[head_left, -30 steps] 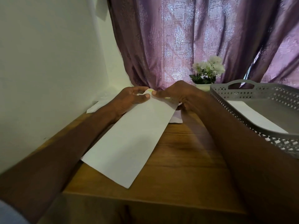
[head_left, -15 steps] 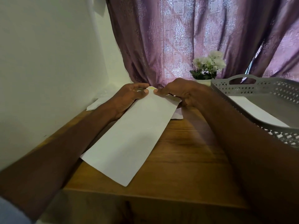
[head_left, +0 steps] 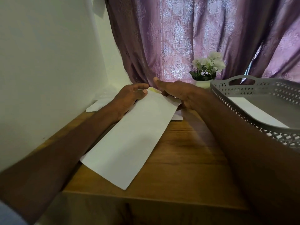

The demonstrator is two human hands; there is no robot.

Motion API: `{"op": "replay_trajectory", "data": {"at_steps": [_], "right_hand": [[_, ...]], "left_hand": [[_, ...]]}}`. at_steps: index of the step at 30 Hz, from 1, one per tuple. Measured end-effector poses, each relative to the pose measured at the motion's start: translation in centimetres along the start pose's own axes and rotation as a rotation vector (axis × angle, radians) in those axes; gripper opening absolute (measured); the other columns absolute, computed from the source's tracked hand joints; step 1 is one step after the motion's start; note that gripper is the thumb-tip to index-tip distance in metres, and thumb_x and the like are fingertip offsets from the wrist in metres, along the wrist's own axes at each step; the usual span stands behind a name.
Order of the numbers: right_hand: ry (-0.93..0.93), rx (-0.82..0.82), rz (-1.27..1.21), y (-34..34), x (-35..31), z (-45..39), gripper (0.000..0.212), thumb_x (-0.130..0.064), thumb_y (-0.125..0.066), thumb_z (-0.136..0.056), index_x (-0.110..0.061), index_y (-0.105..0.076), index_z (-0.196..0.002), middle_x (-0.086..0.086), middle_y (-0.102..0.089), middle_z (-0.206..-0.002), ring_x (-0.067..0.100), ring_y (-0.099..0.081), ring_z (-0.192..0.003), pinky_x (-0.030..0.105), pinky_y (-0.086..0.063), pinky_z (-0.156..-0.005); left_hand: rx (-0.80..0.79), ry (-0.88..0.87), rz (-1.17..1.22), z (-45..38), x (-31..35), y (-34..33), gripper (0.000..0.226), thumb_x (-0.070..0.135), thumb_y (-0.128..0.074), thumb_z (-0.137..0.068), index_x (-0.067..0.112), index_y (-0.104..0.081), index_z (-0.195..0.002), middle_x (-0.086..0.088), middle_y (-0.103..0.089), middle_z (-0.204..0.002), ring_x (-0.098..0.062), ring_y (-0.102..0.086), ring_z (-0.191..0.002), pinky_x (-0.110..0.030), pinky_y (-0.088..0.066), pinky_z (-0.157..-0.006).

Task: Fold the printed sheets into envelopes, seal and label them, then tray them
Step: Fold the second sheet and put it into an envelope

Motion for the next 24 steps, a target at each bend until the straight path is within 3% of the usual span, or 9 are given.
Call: {"op": "replay_trajectory", "data": {"at_steps": [2,6,11,14,16,18,20,24], "right_hand": [[-0.019,-0.019,0.001,-0.2,0.1,0.1,0.076,-0.089,-0.052,-0.075,-0.017,-0.069,-0.094,0.008,-0.068,-0.108,0.026,-0.064,-0.103,0.043,-0.056,-0.091],[-0.039,-0.043,-0.003,-0.5,0.3,0.1,0.086,-0.094,-0.048,-0.07,-0.017,-0.07,-0.1,0.008,-0.069,-0.117,0.027,-0.064,-0.111,0.048,-0.053,-0.101],[-0.059,-0.046,-0.005,-0.6,0.4,0.3,0.084,-0.093,-0.05,-0.07,-0.018,-0.068,-0.105,0.005,-0.067,-0.113,0.024,-0.063,-0.107,0.043,-0.055,-0.093],[-0.047,-0.019,0.002,-0.4,0.4,0.1,0.08,-0.088,-0.056,-0.073,-0.016,-0.068,-0.105,0.005,-0.067,-0.108,0.024,-0.064,-0.102,0.04,-0.056,-0.088],[-0.007,0.04,-0.045,0.2,0.3,0.0,0.074,-0.076,-0.07,-0.074,-0.011,-0.07,-0.108,0.007,-0.07,-0.102,0.022,-0.066,-0.09,0.036,-0.058,-0.08],[0.029,0.06,-0.156,0.7,0.1,0.1,0.051,-0.05,-0.083,-0.079,-0.007,-0.073,-0.105,0.008,-0.072,-0.095,0.02,-0.066,-0.078,0.03,-0.056,-0.068],[0.038,0.048,-0.278,0.8,0.2,0.0,0.037,-0.024,-0.087,-0.079,-0.007,-0.073,-0.108,0.009,-0.075,-0.099,0.023,-0.07,-0.084,0.032,-0.058,-0.067],[0.046,-0.02,-0.473,-0.2,0.3,-0.5,0.039,0.004,-0.082,-0.076,-0.004,-0.071,-0.113,0.016,-0.075,-0.105,0.028,-0.073,-0.088,0.034,-0.062,-0.064]], "left_hand": [[0.007,-0.008,0.001,0.1,0.3,-0.1,0.038,0.022,-0.06,-0.103,0.013,-0.062,-0.14,-0.001,-0.068,-0.128,-0.008,-0.066,-0.104,-0.013,-0.052,-0.088],[0.023,-0.02,-0.014,0.3,0.7,-0.2,0.037,0.022,-0.059,-0.104,0.012,-0.063,-0.139,0.0,-0.066,-0.126,-0.011,-0.065,-0.107,-0.014,-0.05,-0.091],[0.036,-0.004,0.001,0.4,0.7,-0.4,0.036,0.017,-0.059,-0.104,0.009,-0.063,-0.139,0.0,-0.066,-0.121,0.0,-0.064,-0.093,-0.002,-0.048,-0.07],[0.048,0.03,0.048,0.4,0.4,-0.3,0.035,0.015,-0.059,-0.104,0.008,-0.064,-0.137,-0.001,-0.067,-0.119,-0.002,-0.066,-0.093,-0.003,-0.05,-0.07],[0.08,0.072,0.114,0.4,0.0,0.0,0.031,0.014,-0.059,-0.104,0.009,-0.067,-0.133,-0.002,-0.071,-0.115,-0.005,-0.071,-0.093,-0.008,-0.052,-0.07],[0.125,0.124,0.204,0.6,-0.5,0.5,0.023,0.009,-0.057,-0.104,0.011,-0.07,-0.123,0.002,-0.073,-0.102,-0.002,-0.073,-0.078,-0.01,-0.053,-0.063],[0.158,0.177,0.295,0.7,-1.0,0.8,0.024,0.004,-0.057,-0.102,0.012,-0.071,-0.12,0.0,-0.074,-0.097,-0.007,-0.073,-0.075,-0.015,-0.056,-0.061],[0.164,0.255,0.425,0.8,-1.6,1.0,0.03,-0.004,-0.059,-0.095,0.011,-0.073,-0.118,-0.011,-0.076,-0.106,-0.022,-0.073,-0.086,-0.025,-0.059,-0.066]]}}
Point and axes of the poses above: each hand's wrist, its own z-axis away from the middle knuckle, its own y-axis out of the back of the hand, x = y × z, the point moved 7 cm from there along -z, towards the middle knuckle
